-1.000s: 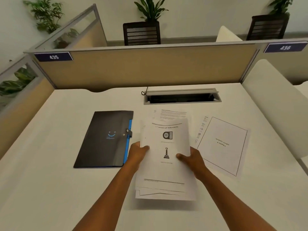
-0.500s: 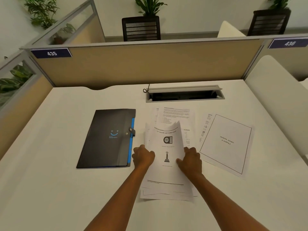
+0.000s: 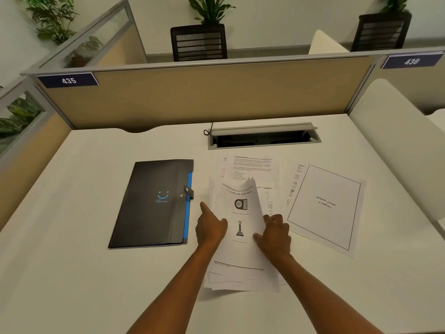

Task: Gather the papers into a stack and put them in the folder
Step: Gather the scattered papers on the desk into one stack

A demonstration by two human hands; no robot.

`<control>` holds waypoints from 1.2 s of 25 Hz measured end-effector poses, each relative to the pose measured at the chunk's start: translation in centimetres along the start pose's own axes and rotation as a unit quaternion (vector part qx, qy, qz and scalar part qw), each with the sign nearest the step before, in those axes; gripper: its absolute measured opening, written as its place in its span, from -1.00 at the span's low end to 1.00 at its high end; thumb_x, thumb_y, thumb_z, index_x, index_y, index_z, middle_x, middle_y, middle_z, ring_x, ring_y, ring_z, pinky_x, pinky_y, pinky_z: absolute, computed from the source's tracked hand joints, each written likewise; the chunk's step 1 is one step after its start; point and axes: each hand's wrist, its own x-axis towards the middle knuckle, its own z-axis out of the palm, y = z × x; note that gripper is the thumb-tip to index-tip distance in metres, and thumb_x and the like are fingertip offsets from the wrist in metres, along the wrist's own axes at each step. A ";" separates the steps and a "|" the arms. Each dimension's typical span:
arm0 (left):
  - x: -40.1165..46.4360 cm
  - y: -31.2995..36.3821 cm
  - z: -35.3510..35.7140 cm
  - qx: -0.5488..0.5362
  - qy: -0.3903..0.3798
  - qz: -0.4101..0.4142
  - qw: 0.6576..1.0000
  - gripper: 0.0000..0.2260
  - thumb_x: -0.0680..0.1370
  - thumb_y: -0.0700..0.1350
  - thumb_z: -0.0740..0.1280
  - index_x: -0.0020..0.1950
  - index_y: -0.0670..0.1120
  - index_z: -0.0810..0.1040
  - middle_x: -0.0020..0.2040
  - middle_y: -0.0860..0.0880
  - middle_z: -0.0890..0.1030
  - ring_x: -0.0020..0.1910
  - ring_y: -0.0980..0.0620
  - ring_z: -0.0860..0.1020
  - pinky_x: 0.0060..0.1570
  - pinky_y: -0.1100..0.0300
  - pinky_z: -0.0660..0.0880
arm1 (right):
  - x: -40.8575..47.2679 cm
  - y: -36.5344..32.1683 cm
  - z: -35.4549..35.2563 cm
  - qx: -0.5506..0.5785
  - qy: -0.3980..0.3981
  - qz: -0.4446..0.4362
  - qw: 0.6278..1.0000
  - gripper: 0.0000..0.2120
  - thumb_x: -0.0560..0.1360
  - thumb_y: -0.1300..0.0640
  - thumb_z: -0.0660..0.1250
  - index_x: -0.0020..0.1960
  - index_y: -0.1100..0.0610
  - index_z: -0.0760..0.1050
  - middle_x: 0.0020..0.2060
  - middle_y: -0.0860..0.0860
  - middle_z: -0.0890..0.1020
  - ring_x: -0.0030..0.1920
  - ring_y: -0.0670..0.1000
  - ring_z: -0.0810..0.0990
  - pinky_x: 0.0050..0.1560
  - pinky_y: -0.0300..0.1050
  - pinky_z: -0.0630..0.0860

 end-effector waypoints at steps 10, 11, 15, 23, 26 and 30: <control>0.0 -0.1 0.2 -0.055 -0.066 0.024 0.996 -0.57 0.53 -0.08 0.39 0.35 -0.15 0.39 0.28 -0.14 0.53 0.22 -0.16 0.55 0.17 0.00 0.53 | 0.3 0.4 0.4 0.010 0.004 -0.004 1.000 -0.42 0.40 -0.03 0.45 0.35 0.09 0.37 0.30 0.08 0.37 0.26 0.17 0.38 0.12 0.16 0.53; 0.3 -0.2 0.1 -0.061 -0.065 0.018 0.996 -0.59 0.54 -0.11 0.38 0.35 -0.16 0.41 0.28 -0.15 0.54 0.21 -0.17 0.55 0.17 0.01 0.53 | 0.4 0.5 0.4 0.012 0.003 -0.004 1.000 -0.41 0.40 -0.03 0.45 0.35 0.10 0.36 0.30 0.08 0.37 0.26 0.18 0.38 0.12 0.16 0.53; 0.7 -0.2 -1.0 -0.142 -0.096 0.043 0.984 -0.62 0.56 -0.14 0.35 0.37 -0.13 0.44 0.26 -0.13 0.57 0.15 -0.11 0.56 0.12 0.04 0.54 | 1.0 1.0 0.0 0.075 0.013 0.006 0.997 -0.30 0.37 -0.09 0.48 0.37 0.17 0.30 0.30 0.13 0.39 0.29 0.22 0.37 0.19 0.16 0.46; 2.1 1.0 -5.6 -0.350 -0.172 0.085 0.917 -0.51 0.40 -0.06 0.52 0.30 -0.08 0.51 0.19 -0.13 0.64 0.18 -0.15 0.59 0.23 -0.15 0.50 | 3.2 2.4 -6.1 0.499 -0.016 -0.029 0.866 -0.33 0.29 -0.19 0.55 0.28 0.03 0.42 0.24 0.04 0.60 0.14 0.07 0.64 0.13 0.08 0.60; 2.1 2.3 -6.9 -0.365 -0.183 0.128 0.904 -0.51 0.31 0.01 0.53 0.21 -0.02 0.55 0.15 -0.12 0.66 0.16 -0.14 0.60 0.18 -0.10 0.54 | 2.9 1.4 -8.4 0.540 -0.035 -0.092 0.836 -0.57 0.30 -0.05 0.57 0.11 0.02 0.57 0.05 0.06 0.71 0.06 0.14 0.69 0.03 0.07 0.64; 1.9 3.4 -7.7 -0.381 -0.168 0.164 0.894 -0.57 0.30 0.01 0.52 0.14 0.05 0.57 0.05 -0.05 0.69 0.07 -0.07 0.63 0.00 0.03 0.61 | 2.4 0.0 -10.3 0.570 0.006 -0.149 0.808 -0.76 0.41 0.18 0.50 0.06 0.06 0.60 -0.04 0.04 0.73 -0.01 0.12 0.70 -0.02 0.02 0.65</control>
